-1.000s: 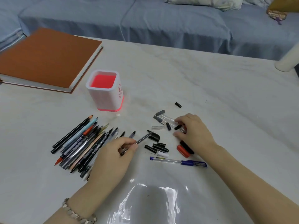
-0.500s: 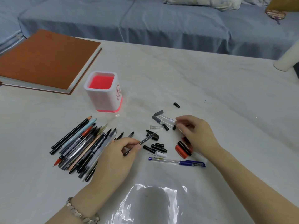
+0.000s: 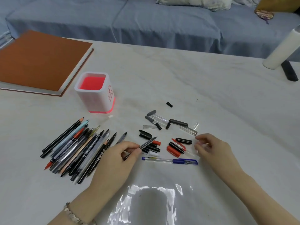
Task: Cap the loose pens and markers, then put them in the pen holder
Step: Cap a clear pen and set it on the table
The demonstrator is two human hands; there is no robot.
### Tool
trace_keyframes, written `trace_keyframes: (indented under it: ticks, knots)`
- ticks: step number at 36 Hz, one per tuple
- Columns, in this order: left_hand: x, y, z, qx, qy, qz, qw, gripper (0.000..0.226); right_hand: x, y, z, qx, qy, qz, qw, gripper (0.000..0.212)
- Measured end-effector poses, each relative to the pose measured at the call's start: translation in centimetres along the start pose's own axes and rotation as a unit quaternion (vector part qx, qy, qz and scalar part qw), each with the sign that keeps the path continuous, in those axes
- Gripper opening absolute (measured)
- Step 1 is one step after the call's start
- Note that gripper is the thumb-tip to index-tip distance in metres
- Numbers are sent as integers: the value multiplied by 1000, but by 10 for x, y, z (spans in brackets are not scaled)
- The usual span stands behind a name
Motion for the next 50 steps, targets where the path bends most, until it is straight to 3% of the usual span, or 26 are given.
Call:
trace_keyframes:
  ticks: [5,11,15,20,28,32,37,43,50]
  knots:
    - [5,-7,8,8,-16,-4,1000,22,19,20,8,-101,3,25,995,26]
    - [9,-9,17,9,-26,-4,1000,23,53,16,-3,-244,39,-16,969,31]
    - [9,-8,17,2,-18,-5,1000,24,65,7,-6,-270,59,-62,959,24]
    - [8,-8,13,9,-10,-4,1000,22,64,9,-1,-277,52,-64,957,19]
    - [8,-11,20,-3,-13,-7,1000,20,37,14,-20,-146,122,-30,981,10]
    - [7,-13,25,-30,-10,-8,999,21,20,20,-32,19,105,-26,994,9]
    - [5,-11,29,-74,-11,-17,997,18,0,10,-48,230,81,-79,967,19]
    - [-2,-11,43,-125,-22,-48,991,18,-18,8,-58,241,92,-73,963,25]
    - [-9,-11,46,-109,-32,-53,992,28,-31,9,-71,229,119,-67,964,26]
Point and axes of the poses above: each hand's wrist, its own x-axis towards the middle knuckle, its own y-axis out of the back of the hand, z = x × y, the point moved 10 cm from there along x, towards the middle knuckle, and after that the axes turned 8 degrees about -z, right-handed, at the moved point
